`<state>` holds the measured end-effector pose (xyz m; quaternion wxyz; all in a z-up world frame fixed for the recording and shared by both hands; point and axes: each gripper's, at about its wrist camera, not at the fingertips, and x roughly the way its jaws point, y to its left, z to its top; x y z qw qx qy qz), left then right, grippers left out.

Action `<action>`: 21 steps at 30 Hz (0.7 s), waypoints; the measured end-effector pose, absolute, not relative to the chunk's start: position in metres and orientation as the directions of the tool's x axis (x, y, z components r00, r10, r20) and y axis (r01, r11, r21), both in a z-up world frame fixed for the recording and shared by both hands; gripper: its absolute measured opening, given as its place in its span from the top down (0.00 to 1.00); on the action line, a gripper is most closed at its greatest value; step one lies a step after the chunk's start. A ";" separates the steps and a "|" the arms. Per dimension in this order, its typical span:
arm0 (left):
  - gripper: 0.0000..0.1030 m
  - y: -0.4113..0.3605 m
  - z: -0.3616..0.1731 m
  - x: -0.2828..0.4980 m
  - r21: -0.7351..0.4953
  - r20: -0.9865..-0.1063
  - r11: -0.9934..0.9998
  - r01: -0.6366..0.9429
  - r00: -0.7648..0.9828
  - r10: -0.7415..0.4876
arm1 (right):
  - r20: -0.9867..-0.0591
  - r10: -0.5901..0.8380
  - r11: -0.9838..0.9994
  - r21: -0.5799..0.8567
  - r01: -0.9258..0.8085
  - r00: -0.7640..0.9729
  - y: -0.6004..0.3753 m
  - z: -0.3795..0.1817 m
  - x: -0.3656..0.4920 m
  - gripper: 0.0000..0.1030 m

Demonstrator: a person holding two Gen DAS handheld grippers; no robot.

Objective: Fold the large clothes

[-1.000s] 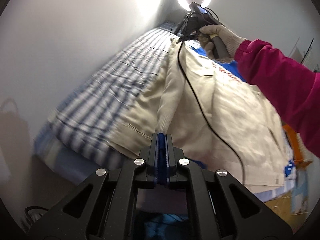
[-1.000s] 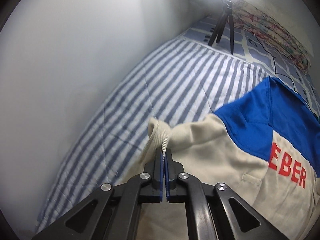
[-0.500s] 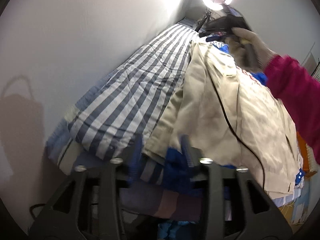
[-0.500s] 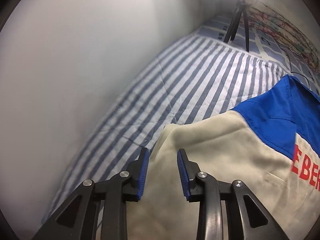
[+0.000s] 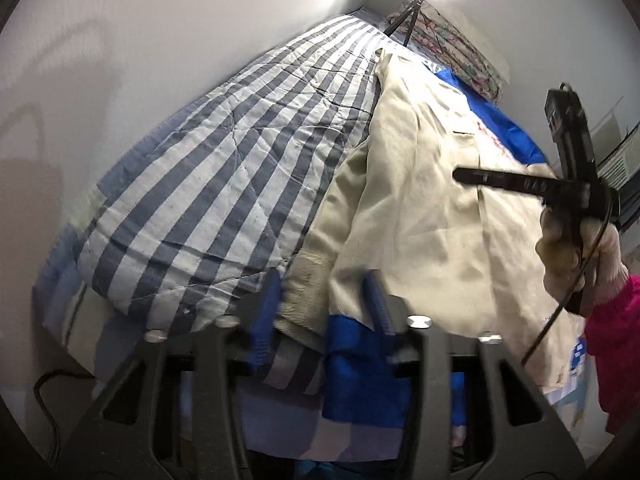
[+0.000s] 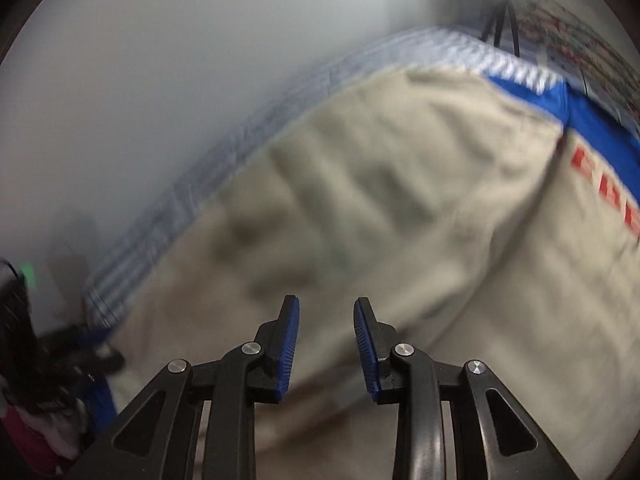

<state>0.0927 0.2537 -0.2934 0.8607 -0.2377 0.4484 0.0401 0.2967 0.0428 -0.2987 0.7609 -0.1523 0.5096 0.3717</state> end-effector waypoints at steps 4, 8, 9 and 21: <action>0.83 0.244 -0.289 0.088 -0.337 -0.793 0.903 -0.269 0.598 -0.117 | -0.896 0.355 0.695 0.063 -0.716 0.266 0.036 -0.314 0.284 0.77; 0.86 0.241 -0.276 0.082 -0.365 -0.769 0.896 -0.255 0.624 -0.136 | -0.868 0.441 0.733 0.201 -0.650 0.229 0.012 -0.287 0.271 0.76; 0.86 0.243 -0.274 0.081 -0.382 -0.763 0.889 -0.253 0.630 -0.149 | -0.850 0.485 0.734 0.265 -0.626 0.208 0.002 -0.278 0.264 0.76; 0.85 0.253 -0.274 0.077 -0.464 -0.744 0.844 -0.269 0.635 -0.207 | -0.783 0.618 0.692 0.502 -0.519 0.066 -0.002 -0.297 0.149 0.64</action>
